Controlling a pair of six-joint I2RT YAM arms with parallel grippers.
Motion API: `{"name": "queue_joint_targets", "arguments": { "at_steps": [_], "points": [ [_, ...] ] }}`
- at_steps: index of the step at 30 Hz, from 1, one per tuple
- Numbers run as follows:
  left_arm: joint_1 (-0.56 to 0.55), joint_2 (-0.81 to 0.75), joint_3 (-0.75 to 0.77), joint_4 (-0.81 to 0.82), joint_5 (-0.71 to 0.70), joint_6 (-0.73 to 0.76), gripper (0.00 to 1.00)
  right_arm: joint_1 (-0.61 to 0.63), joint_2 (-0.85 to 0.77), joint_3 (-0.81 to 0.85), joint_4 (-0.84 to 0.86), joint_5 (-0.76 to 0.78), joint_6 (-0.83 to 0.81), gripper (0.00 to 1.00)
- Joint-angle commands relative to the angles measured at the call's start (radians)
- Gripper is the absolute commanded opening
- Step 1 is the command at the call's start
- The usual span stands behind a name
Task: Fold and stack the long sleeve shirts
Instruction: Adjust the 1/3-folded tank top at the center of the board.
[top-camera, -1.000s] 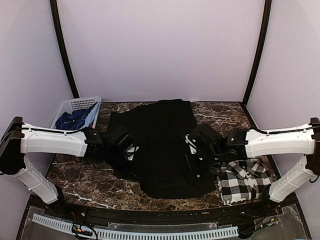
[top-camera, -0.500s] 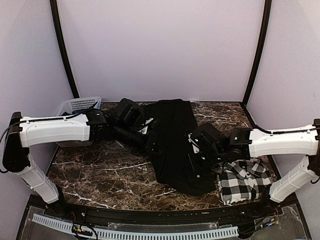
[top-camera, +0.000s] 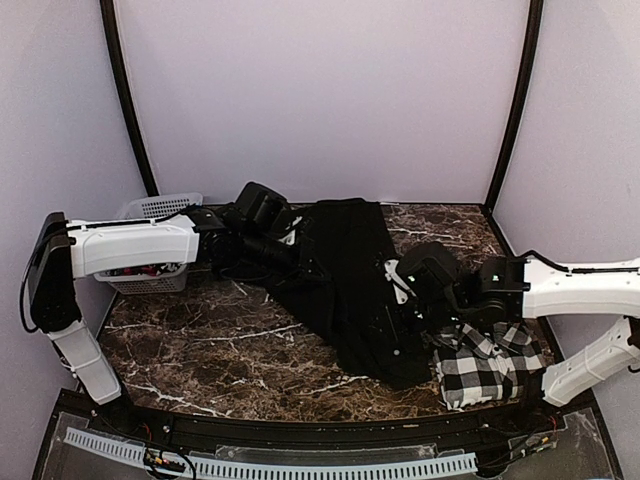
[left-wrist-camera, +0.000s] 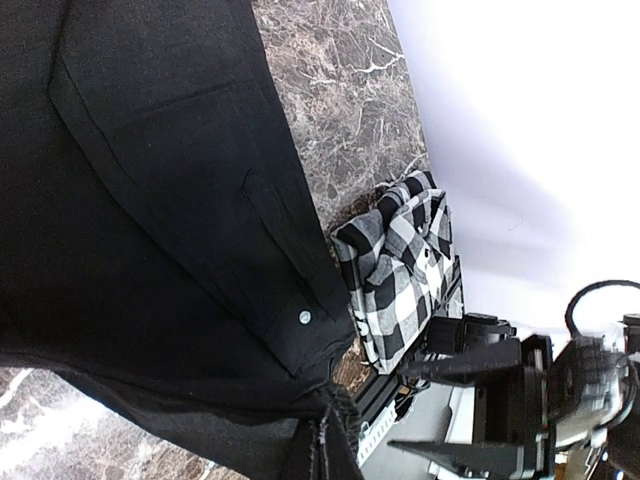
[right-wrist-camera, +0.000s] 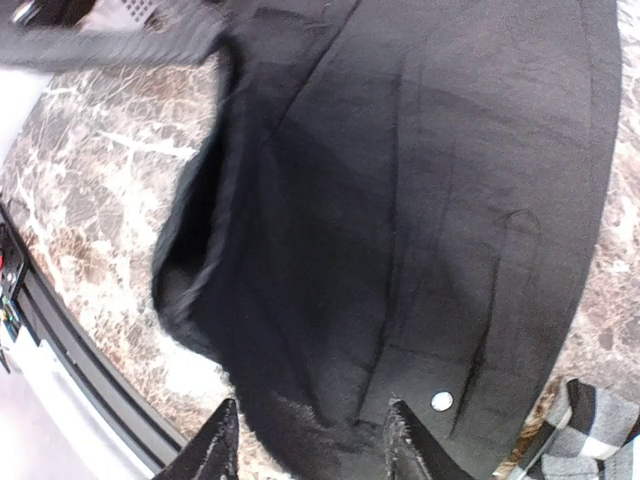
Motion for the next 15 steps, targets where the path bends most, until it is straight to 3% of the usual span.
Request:
{"name": "queue_joint_targets", "arguments": {
  "at_steps": [1, 6, 15],
  "points": [
    [0.007, 0.002, 0.029, 0.017, 0.015, -0.007, 0.0, 0.047, 0.013, 0.022, -0.006, 0.038, -0.027, 0.49],
    [0.036, 0.012, 0.026, 0.006, 0.008, 0.004, 0.0, 0.084, 0.071, 0.059, -0.019, 0.076, -0.029, 0.62],
    [0.044, 0.061, 0.076, 0.005, 0.034, 0.019, 0.0, 0.212, 0.257, 0.232, -0.145, 0.328, 0.064, 0.92]
  ]
}}
